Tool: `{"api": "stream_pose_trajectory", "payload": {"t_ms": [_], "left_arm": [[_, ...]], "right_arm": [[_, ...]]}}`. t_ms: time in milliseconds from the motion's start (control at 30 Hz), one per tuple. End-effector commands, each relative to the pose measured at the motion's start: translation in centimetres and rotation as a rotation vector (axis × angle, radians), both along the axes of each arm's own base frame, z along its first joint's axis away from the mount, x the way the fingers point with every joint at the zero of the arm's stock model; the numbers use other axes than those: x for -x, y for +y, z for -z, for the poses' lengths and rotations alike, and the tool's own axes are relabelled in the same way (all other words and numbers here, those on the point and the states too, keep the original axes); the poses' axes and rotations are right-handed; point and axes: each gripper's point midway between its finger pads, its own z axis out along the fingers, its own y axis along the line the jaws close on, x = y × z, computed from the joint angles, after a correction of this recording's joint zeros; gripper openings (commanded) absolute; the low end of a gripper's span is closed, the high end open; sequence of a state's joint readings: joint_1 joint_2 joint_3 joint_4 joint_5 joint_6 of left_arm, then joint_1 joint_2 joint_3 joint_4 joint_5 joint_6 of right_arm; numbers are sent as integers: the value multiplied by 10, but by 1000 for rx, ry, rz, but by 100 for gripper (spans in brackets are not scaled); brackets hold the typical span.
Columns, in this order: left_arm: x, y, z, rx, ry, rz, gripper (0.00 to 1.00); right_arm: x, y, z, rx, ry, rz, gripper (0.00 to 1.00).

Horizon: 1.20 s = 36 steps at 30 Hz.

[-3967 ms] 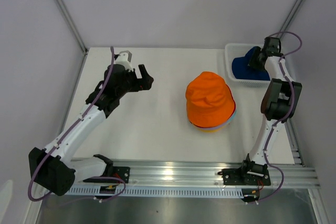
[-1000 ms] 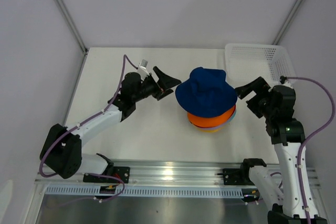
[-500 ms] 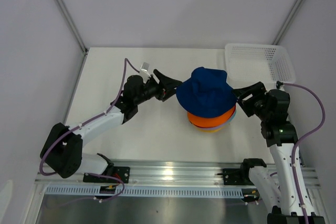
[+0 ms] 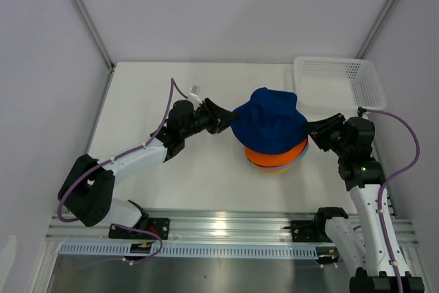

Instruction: Stack the hats

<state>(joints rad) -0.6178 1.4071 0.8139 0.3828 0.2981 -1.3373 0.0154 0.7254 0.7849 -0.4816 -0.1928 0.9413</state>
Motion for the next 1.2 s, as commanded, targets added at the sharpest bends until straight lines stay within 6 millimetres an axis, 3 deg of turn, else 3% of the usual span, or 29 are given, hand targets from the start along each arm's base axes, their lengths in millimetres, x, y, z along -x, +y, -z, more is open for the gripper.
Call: {"api": "stream_pose_trajectory", "payload": {"t_ms": [0,133,200,333,433,567,933,1033,1133,1167], "left_arm": [[-1,-4,-9,9,-46,2,23],[1,-2,0,-15,-31,4,12],[2,-1,5,-25,-26,4,7],[3,-2,15,-45,-12,6,1],[4,-4,23,-58,-2,11,1],[5,-8,31,-69,8,21,1],[7,-12,36,-75,17,32,1],[8,-14,38,-76,17,38,1],[10,-15,40,-82,19,44,1],[11,-16,42,-85,22,45,1]], "right_arm": [[-6,0,-8,-6,-53,-3,27],[-6,1,-6,-5,-45,-11,24],[-3,-2,-1,19,-14,-3,31],[4,-20,-9,111,-10,59,42],[4,-27,-9,117,-8,76,44],[3,-20,3,76,13,55,45],[-6,-7,11,7,-3,6,47],[-7,-5,14,-10,-7,2,43],[-7,-5,12,-19,-19,2,28],[-8,-5,11,-20,-26,4,16]]}}
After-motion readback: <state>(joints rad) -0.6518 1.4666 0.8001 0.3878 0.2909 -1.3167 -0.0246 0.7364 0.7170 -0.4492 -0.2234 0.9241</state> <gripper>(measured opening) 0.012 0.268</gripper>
